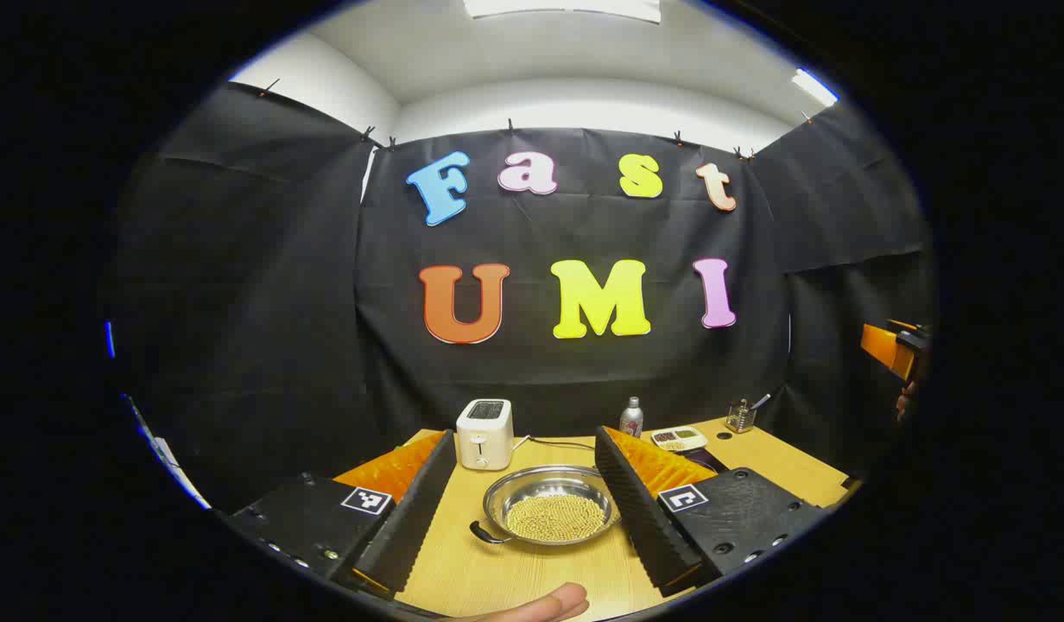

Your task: First push the handle of the pot to place it horizontally, then grasp the pot with both hands and set it on the induction cooktop.

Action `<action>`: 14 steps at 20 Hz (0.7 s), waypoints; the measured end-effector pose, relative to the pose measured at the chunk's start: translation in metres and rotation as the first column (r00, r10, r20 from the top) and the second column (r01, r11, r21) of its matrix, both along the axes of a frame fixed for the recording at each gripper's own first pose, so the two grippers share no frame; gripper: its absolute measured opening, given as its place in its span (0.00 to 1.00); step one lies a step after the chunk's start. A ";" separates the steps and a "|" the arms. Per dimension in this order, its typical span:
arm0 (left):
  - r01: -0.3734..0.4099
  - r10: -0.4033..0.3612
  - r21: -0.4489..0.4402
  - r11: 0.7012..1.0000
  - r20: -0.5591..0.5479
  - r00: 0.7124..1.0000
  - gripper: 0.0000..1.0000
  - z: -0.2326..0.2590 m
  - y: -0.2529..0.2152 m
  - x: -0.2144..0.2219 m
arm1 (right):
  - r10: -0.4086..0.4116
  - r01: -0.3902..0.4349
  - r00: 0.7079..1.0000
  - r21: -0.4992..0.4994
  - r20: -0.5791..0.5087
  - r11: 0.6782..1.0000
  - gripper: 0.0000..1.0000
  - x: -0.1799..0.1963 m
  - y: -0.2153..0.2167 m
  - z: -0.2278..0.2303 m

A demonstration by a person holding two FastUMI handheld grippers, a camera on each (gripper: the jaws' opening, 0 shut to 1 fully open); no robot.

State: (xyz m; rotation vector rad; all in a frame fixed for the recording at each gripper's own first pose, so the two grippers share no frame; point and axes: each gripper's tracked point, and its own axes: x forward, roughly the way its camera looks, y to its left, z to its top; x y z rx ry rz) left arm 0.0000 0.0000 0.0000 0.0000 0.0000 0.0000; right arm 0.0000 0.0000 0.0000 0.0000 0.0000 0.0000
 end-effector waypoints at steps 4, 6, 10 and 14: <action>-0.016 0.016 -0.018 1.000 0.005 1.000 0.96 0.005 0.000 -0.004 | 0.001 0.000 1.000 -0.012 0.023 1.000 0.96 -0.007 -0.011 0.006; -0.018 0.018 -0.008 1.000 0.010 1.000 0.96 0.008 -0.001 -0.005 | 0.007 -0.006 0.999 -0.006 0.037 1.000 0.99 -0.011 -0.012 0.011; -0.012 0.012 -0.020 1.000 -0.001 1.000 0.96 0.005 0.000 -0.005 | 0.027 -0.027 0.998 0.002 0.053 1.000 0.96 -0.016 -0.011 0.017; -0.014 0.014 -0.028 1.000 0.001 1.000 0.96 0.007 0.004 -0.005 | 0.037 -0.037 0.997 0.000 0.064 0.999 0.96 -0.019 -0.010 0.021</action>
